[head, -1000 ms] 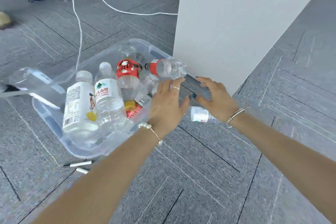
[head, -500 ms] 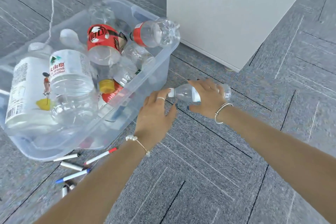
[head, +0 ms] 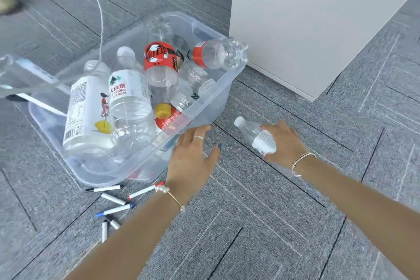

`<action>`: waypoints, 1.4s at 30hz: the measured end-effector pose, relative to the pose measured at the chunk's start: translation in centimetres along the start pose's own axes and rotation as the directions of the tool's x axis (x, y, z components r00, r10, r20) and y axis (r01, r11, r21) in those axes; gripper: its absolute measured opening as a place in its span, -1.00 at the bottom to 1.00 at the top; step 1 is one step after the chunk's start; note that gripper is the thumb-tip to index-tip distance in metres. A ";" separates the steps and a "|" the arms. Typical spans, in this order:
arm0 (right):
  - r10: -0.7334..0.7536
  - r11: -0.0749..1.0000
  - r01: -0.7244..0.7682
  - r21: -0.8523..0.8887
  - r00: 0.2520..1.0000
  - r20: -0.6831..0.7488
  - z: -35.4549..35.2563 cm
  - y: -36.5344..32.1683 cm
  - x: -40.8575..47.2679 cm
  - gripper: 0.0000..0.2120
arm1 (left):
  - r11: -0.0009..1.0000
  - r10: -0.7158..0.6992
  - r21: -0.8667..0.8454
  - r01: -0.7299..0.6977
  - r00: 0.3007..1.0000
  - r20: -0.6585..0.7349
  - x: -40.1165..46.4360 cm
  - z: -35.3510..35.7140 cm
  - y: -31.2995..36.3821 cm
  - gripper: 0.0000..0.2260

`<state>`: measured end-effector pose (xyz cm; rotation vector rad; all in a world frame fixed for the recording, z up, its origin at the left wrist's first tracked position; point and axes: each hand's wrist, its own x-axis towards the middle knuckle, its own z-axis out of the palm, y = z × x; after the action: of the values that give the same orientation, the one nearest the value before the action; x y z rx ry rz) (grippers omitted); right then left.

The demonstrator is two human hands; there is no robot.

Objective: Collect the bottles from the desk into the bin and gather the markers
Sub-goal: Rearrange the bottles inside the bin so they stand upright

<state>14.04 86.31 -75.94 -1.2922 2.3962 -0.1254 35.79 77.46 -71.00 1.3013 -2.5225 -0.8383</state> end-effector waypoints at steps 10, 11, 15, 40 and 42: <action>0.059 0.969 0.020 0.246 0.949 -0.311 -14.0 -2.5 -5.5 -0.42 | 0.999 0.038 -0.007 -0.038 0.999 -0.002 -2.2 -5.0 3.5 -0.51; 0.064 0.961 0.036 0.275 0.937 -0.343 -15.4 -3.6 -5.8 -0.42 | 0.999 0.054 -0.005 -0.054 0.998 -0.013 -2.3 -5.6 3.9 -0.52; 0.026 0.916 0.155 0.370 0.897 -0.441 -19.0 -8.4 -5.7 -0.44 | 0.996 0.088 -0.022 -0.092 0.988 -0.126 -2.2 -8.1 4.8 -0.55; -0.389 0.700 0.657 0.280 0.679 -0.622 -13.0 -27.2 -3.0 -0.54 | 0.988 -0.155 -0.061 0.143 0.898 -0.413 -7.4 -19.4 0.1 -0.67; -0.472 0.567 0.755 0.331 0.627 -0.620 -12.4 -30.2 -5.5 -0.63 | 0.978 -0.196 -0.017 0.208 0.890 -0.411 -8.6 -21.2 -1.0 -0.67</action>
<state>35.35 72.33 -54.81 -1.8813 1.7891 -1.4190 50.17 75.36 -53.34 1.5792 -2.1015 -0.4956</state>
